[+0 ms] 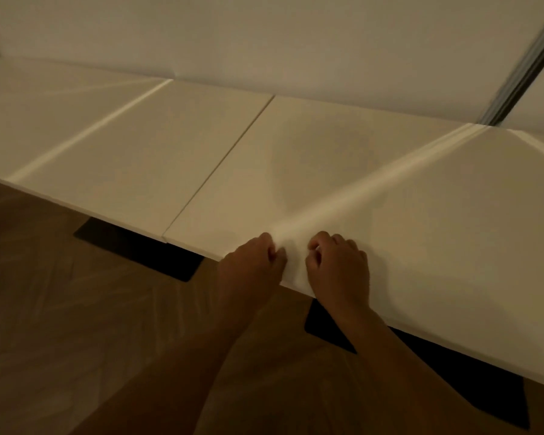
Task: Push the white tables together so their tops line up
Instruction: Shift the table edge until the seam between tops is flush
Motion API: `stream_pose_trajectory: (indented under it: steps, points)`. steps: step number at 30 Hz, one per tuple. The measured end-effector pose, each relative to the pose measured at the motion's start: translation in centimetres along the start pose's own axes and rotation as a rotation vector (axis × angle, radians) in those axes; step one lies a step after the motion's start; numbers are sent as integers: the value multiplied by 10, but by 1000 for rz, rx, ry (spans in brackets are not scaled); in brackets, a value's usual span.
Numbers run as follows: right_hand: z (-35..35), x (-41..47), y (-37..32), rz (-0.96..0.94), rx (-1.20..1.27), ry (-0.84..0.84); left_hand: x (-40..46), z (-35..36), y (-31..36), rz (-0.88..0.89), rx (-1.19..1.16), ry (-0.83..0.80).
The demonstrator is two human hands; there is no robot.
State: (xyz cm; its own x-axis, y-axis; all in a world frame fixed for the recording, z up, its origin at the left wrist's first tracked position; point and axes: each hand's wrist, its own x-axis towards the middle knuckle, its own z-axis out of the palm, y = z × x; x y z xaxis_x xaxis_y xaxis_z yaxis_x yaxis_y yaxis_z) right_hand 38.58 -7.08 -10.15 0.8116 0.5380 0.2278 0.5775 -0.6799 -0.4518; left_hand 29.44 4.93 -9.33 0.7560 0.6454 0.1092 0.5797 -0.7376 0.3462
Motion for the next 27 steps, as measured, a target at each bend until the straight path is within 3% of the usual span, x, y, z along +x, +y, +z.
stream_pose_trajectory:
  steps: [2,5,7,10,15,18,20,25,27]
  points:
    - [15,-5,-24,33,17,51,-13,-3,-26,-185,-190,58]
    - [35,-10,-62,91,51,94,-24,-1,-45,-679,-796,145]
    - [49,-5,-85,113,83,97,-14,3,-55,-902,-1043,71]
    - [64,5,-118,206,195,137,9,2,-78,-1028,-1348,-110]
    - [83,0,-183,496,539,366,40,-16,-129,-1024,-1535,-308]
    - [92,5,-217,542,635,379,45,-24,-153,-885,-1545,-533]
    - [95,12,-232,628,700,357,45,-28,-164,-808,-1535,-587]
    - [93,6,-245,1199,1310,553,48,-24,-173,-841,-1592,-675]
    - [93,-2,-239,1347,1383,616,49,-24,-172,-895,-1619,-669]
